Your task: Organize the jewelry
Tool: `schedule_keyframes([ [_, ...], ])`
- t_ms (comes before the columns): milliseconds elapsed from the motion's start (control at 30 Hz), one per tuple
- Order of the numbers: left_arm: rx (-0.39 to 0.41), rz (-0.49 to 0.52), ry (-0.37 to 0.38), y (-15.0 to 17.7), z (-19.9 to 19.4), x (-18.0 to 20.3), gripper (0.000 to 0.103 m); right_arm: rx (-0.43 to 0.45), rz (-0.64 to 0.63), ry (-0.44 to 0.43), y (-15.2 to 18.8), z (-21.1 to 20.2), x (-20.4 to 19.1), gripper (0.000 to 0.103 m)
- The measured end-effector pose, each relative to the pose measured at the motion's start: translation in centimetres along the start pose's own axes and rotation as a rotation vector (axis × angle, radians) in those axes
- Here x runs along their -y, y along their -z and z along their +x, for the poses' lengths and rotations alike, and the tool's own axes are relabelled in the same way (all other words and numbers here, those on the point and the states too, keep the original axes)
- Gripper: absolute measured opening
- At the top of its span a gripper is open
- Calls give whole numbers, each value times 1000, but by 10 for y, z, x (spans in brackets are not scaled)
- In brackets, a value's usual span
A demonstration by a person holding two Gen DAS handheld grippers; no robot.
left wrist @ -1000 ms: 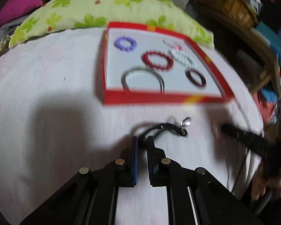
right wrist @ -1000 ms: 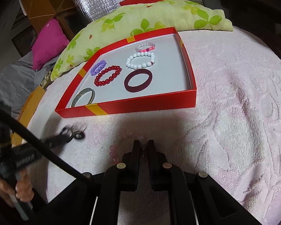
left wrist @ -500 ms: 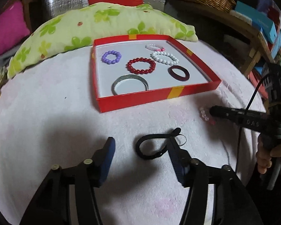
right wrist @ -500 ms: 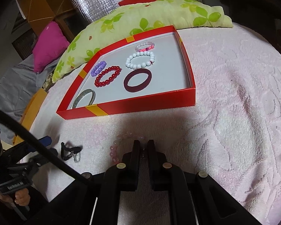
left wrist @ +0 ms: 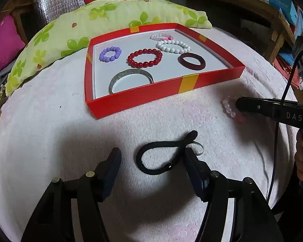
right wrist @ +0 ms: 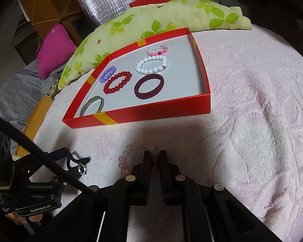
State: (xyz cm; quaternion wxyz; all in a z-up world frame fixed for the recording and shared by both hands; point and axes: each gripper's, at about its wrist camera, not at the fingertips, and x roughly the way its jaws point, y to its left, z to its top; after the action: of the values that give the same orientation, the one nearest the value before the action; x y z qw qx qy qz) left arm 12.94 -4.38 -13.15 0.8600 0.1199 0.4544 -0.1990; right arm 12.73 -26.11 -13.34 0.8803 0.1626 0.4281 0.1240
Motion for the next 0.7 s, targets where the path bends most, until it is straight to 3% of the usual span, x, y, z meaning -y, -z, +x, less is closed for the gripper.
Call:
schedule_keyframes([
  [700, 3, -35, -51, 1, 6, -6, 88, 10, -19, 13, 0, 2, -2, 11],
])
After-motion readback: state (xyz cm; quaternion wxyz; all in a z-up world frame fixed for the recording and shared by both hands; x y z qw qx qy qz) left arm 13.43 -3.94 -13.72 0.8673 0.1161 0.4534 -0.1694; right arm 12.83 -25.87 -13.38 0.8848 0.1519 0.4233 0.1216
